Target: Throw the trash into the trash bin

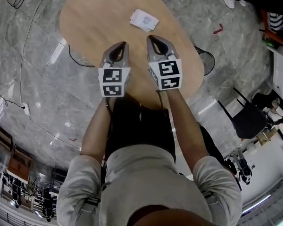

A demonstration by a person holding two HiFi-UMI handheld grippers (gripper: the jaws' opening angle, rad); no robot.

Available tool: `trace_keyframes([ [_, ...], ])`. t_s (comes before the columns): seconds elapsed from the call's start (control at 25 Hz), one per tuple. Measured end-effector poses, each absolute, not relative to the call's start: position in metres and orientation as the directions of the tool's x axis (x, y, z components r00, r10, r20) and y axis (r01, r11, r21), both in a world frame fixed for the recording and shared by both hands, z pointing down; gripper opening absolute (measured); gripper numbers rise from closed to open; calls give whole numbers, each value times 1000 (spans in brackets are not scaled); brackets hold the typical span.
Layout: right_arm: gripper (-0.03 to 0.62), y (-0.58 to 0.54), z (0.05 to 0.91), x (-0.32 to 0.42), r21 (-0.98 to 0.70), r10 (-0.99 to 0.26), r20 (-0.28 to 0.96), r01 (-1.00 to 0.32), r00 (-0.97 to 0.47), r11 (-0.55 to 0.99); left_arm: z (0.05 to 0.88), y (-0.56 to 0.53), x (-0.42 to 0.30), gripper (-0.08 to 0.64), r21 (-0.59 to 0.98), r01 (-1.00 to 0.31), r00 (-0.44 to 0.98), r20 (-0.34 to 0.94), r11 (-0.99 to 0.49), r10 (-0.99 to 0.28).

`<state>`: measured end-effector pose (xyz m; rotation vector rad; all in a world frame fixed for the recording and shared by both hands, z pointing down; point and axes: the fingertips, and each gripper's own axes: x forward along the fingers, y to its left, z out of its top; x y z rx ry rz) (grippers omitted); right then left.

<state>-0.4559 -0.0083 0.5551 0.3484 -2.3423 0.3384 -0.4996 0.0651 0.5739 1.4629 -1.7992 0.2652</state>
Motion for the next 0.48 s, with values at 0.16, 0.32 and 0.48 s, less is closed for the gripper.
trace_keyframes([
  [0.16, 8, 1, 593, -451, -139, -143, 728, -349, -670, 927, 616, 73, -483, 18, 367, -884, 55, 697, 289, -715],
  [0.32, 8, -4, 625, -464, -122, -125, 737, -313, -664, 942, 645, 68, -488, 18, 369, -886, 64, 698, 282, -713],
  [0.48, 8, 0, 639, -469, -100, -123, 743, -292, -658, 951, 661, 77, -487, 18, 367, -884, 72, 717, 288, -694],
])
